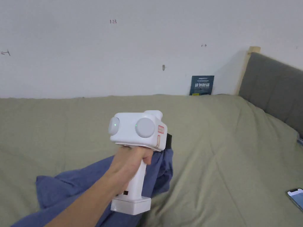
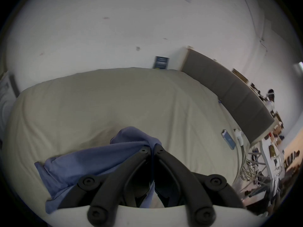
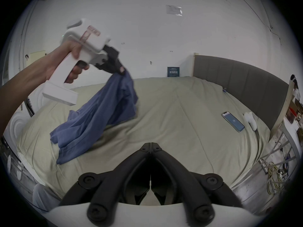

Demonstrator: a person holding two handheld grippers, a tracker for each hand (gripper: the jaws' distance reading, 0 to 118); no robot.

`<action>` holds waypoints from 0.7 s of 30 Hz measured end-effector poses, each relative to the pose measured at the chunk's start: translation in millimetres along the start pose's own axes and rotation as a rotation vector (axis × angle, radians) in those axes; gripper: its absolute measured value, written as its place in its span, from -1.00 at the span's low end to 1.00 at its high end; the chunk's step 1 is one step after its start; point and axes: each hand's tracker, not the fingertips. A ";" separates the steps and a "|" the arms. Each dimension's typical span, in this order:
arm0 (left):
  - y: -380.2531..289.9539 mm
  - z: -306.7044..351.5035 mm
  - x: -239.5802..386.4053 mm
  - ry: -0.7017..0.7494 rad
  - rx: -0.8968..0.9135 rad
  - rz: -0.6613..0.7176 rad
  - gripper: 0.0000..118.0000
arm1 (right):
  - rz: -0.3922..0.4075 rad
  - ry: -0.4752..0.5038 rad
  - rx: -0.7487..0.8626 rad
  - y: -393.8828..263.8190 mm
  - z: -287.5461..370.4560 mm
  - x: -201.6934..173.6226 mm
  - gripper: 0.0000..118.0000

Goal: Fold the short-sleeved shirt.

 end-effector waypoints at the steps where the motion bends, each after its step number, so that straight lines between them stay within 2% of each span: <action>1: -4.2 -15.3 7.7 0.009 -0.020 -0.007 -1.00 | -0.008 -0.006 -0.010 -1.9 -3.1 4.1 -0.98; 3: -20.5 -48.3 14.5 0.045 -0.089 -0.044 -1.00 | -0.021 -0.009 -0.026 -5.0 -8.2 9.0 -0.98; 7: -58.6 -98.5 0.6 0.132 -0.228 0.008 -1.00 | -0.037 -0.014 -0.042 -8.6 -15.0 15.0 -0.98; 8: -66.8 -105.0 -5.6 0.139 -0.238 0.015 -0.93 | -0.040 -0.011 -0.049 -9.0 -16.6 16.0 -0.98; 9: -71.7 -107.6 -10.0 0.136 -0.233 0.030 -0.62 | -0.041 -0.009 -0.051 -9.6 -17.3 16.4 -0.98; 10: -74.8 -108.1 -12.6 0.163 -0.232 0.036 0.57 | -0.040 -0.007 -0.050 -10.5 -17.6 16.7 -0.98; 11: -77.8 -108.2 -16.2 0.167 -0.230 0.034 1.00 | -0.038 -0.006 -0.051 -10.7 -18.4 16.5 -0.98; 12: -82.4 -104.7 -18.7 0.170 -0.256 0.026 0.90 | -0.035 -0.005 -0.055 -10.4 -19.2 16.3 -0.98; 13: -73.7 -87.6 -23.5 0.164 -0.177 -0.028 0.83 | -0.033 -0.002 -0.056 -9.6 -18.7 15.6 -0.98; 16: -81.9 -57.9 -26.6 0.163 -0.200 0.035 0.80 | -0.040 0.009 -0.047 -4.6 -16.8 12.8 -0.98; 19: -81.8 4.2 -33.6 0.164 -0.101 0.031 0.70 | -0.026 0.028 -0.021 4.0 -11.5 6.6 -0.98; 21: -97.7 53.5 -40.2 0.170 -0.020 0.036 0.56 | -0.008 0.044 0.000 11.4 -5.4 2.7 -0.98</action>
